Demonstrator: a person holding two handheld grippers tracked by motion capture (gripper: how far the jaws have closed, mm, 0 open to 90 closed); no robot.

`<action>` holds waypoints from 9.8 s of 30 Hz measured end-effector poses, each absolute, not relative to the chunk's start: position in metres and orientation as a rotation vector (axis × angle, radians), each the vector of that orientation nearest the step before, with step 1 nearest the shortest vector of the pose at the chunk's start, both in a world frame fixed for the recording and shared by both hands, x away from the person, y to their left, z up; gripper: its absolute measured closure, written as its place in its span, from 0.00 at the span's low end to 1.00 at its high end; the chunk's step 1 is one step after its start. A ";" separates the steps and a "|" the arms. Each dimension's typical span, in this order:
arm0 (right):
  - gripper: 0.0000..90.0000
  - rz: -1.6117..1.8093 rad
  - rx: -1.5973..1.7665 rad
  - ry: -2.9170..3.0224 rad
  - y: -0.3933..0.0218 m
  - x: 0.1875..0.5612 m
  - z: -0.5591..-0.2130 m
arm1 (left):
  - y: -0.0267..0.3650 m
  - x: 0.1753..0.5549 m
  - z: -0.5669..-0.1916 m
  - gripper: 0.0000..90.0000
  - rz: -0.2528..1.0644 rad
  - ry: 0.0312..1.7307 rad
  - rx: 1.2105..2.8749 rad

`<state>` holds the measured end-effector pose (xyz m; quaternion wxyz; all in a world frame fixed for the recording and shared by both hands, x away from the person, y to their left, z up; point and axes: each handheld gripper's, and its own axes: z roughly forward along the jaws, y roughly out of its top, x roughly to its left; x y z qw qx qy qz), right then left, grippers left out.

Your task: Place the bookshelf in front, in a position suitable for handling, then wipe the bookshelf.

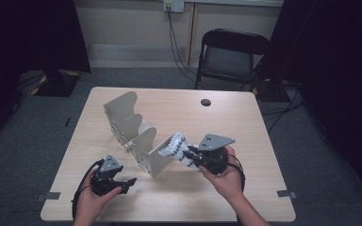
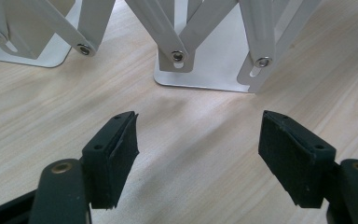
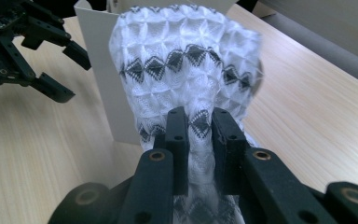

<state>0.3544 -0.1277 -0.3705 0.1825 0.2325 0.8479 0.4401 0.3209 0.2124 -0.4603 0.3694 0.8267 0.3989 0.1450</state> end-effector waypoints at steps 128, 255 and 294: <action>0.86 1.062 0.694 2.691 -0.061 0.353 -0.476 | 0.211 0.316 -0.461 0.31 0.357 1.001 2.132; 0.57 1.157 0.869 2.666 -0.154 0.309 -0.478 | 0.089 0.300 -0.452 0.39 0.100 0.770 2.231; 0.17 0.987 1.183 2.323 -0.264 0.350 -0.496 | 0.078 0.314 -0.468 0.38 0.190 0.774 2.297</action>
